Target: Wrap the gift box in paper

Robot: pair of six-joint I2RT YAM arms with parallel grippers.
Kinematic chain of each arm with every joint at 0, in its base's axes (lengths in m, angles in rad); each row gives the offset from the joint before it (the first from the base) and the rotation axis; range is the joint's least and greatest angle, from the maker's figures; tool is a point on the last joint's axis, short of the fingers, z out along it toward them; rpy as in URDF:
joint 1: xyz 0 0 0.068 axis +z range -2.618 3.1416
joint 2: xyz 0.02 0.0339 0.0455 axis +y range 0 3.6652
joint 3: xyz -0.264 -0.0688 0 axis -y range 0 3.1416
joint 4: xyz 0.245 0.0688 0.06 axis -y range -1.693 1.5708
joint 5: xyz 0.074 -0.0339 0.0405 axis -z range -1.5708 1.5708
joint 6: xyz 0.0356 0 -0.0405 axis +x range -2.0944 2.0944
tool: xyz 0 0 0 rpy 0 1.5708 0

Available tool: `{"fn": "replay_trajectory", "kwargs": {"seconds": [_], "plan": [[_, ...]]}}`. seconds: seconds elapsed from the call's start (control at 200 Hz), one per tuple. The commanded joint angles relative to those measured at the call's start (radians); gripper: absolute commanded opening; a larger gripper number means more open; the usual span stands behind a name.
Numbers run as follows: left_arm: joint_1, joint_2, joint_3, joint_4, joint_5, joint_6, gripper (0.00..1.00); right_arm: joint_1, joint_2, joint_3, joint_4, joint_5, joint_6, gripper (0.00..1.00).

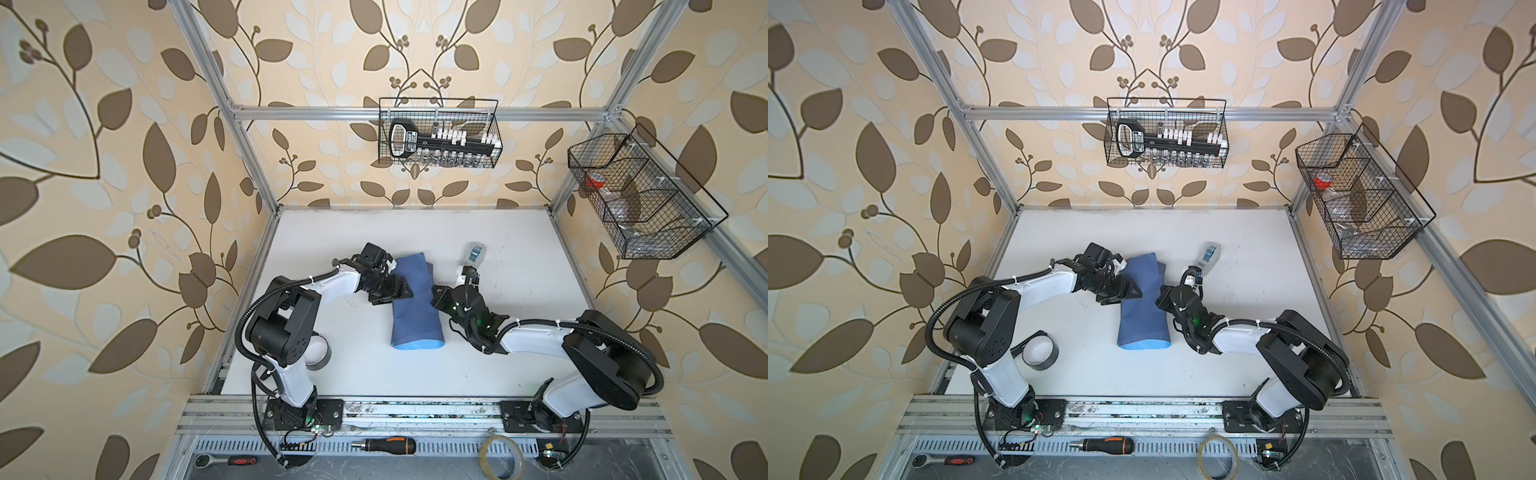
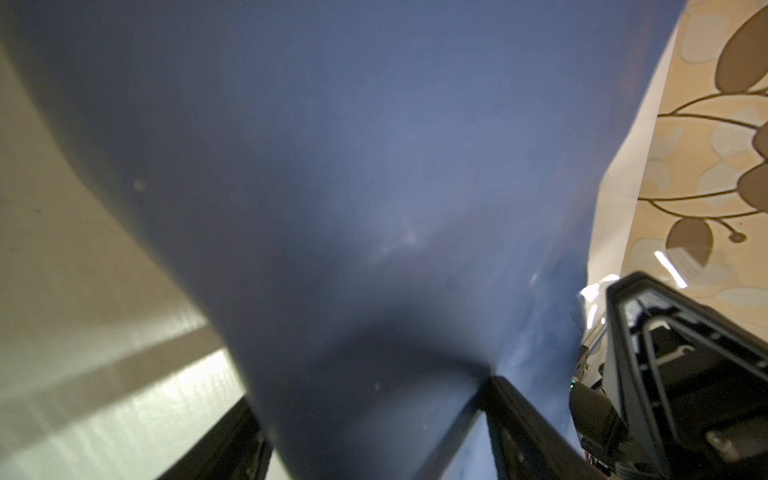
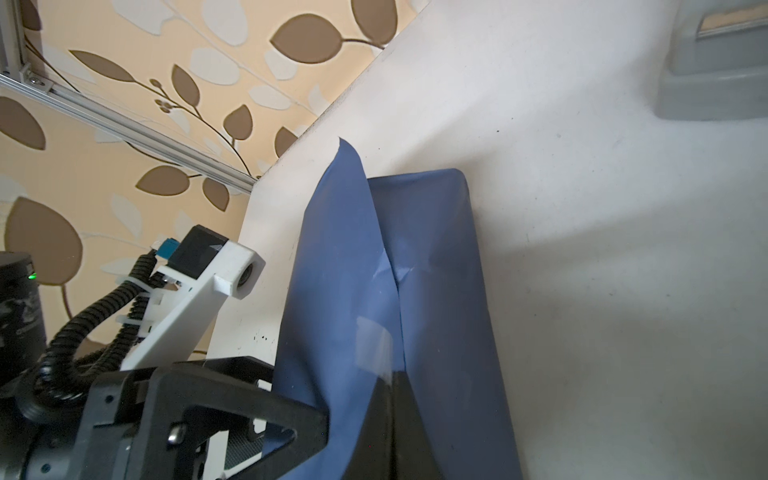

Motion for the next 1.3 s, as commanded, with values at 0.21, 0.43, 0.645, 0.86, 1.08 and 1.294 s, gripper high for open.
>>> {"fn": "replay_trajectory", "kwargs": {"seconds": [0.21, 0.43, 0.645, 0.86, 1.08, 1.294], "plan": [[-0.014, 0.112, -0.04, -0.031, -0.167, 0.016, 0.78, 0.006, 0.031, -0.016, 0.023, 0.027, 0.005, 0.0], [-0.014, 0.112, -0.04, -0.031, -0.167, 0.016, 0.78, 0.006, 0.042, -0.019, 0.026, 0.029, 0.002, 0.0], [-0.014, 0.116, -0.04, -0.031, -0.167, 0.016, 0.78, 0.006, 0.041, -0.021, 0.018, 0.032, -0.006, 0.0], [-0.014, 0.116, -0.038, -0.032, -0.167, 0.016, 0.78, 0.003, 0.033, -0.027, 0.013, 0.033, -0.01, 0.04], [-0.014, 0.116, -0.038, -0.031, -0.166, 0.016, 0.78, -0.004, 0.017, -0.033, 0.005, 0.032, -0.019, 0.07], [-0.014, 0.115, -0.04, -0.028, -0.165, 0.014, 0.78, -0.009, 0.017, -0.038, 0.001, 0.02, -0.022, 0.13]]}}
